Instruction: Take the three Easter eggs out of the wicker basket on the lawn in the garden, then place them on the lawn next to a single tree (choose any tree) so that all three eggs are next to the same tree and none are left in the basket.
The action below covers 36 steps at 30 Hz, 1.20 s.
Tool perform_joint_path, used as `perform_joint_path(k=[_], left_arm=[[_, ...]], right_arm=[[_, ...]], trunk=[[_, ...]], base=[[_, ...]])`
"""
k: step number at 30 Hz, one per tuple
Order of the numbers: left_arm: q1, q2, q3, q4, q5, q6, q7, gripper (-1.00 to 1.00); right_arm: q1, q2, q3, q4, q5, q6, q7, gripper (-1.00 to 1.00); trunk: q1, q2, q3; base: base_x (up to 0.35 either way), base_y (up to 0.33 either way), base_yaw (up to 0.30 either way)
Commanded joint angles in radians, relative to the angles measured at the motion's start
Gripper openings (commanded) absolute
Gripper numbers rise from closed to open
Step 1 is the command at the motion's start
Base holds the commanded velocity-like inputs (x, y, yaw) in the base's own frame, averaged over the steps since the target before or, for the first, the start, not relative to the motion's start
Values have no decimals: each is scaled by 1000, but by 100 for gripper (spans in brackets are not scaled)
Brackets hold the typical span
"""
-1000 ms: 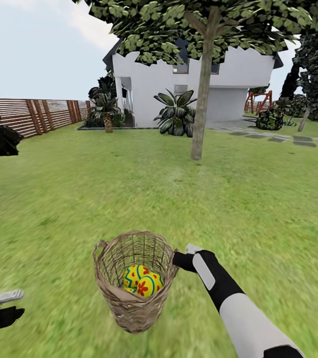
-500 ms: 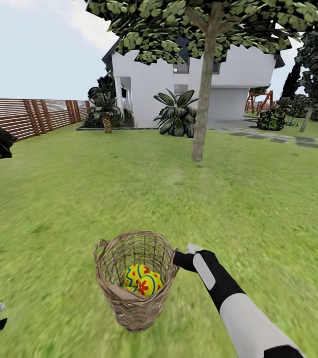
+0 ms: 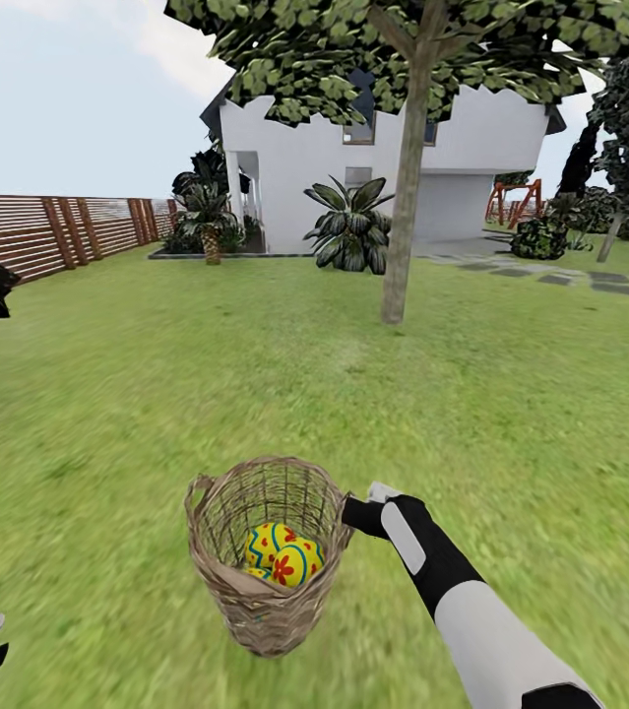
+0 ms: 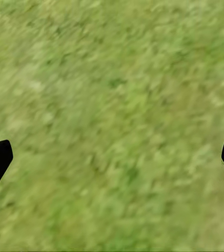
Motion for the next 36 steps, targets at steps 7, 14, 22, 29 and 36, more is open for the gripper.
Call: perform_joint_path(k=[7,14,22,29,36], left_arm=[[0,0,4,1,6,1,-4,100],[0,0,4,1,6,3,-4,100],[0,0,4,1,5,3,-4,100],[0,0,4,1,5,15,-5,100],[0,0,7,1,10,18,-12,100]], right_arm=[[-1,0,3,-2,-20,1,-9,-100],[-1,1,5,-2,-20,1,-9,-100],[-1,1,6,-2,-19,2,-9,-100],[-1,3,6,-1,-19,2,-8,-100],[-1,4,6,-1,-19,2,-8,-100]], trunk=[[1,-1,-1],[1,-1,-1],[1,-1,-1],[1,-1,-1],[1,-1,-1]], base=[[341,0,0],[341,0,0],[341,0,0],[341,0,0],[341,0,0]])
